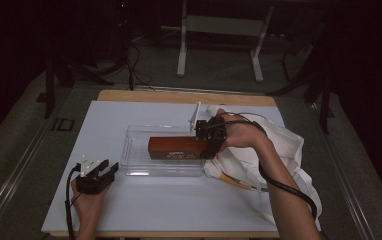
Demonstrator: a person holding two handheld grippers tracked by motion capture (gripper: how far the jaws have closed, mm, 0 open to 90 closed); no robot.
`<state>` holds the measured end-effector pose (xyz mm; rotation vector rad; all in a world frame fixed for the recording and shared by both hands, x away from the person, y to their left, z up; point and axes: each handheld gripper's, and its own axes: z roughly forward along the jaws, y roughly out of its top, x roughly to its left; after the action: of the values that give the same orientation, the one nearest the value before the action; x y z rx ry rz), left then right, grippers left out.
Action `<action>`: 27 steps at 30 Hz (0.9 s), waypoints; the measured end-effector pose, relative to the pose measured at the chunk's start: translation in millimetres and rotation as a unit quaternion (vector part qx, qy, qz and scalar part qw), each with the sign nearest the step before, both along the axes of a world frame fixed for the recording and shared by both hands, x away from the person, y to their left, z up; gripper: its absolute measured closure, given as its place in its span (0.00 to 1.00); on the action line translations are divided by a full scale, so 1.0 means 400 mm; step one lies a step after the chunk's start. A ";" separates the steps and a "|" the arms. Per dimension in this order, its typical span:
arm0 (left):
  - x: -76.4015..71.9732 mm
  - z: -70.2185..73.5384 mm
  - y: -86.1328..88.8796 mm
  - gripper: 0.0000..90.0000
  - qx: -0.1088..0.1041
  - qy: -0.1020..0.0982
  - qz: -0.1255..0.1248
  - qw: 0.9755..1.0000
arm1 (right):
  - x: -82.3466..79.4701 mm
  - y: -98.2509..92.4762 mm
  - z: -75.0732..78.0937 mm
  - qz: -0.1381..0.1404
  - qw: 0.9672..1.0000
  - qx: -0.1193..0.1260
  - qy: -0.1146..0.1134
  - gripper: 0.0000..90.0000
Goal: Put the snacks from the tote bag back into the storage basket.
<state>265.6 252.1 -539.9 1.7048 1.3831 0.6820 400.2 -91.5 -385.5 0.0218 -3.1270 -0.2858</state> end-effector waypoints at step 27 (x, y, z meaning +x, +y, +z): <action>0.001 0.000 0.001 0.64 -0.001 0.000 0.000 1.000 | -0.004 0.050 -0.047 0.015 0.999 -0.033 0.006 0.48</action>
<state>265.8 252.4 -539.9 1.7039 1.3844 0.6810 398.4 -71.6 -404.2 0.0666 -3.1187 -0.1804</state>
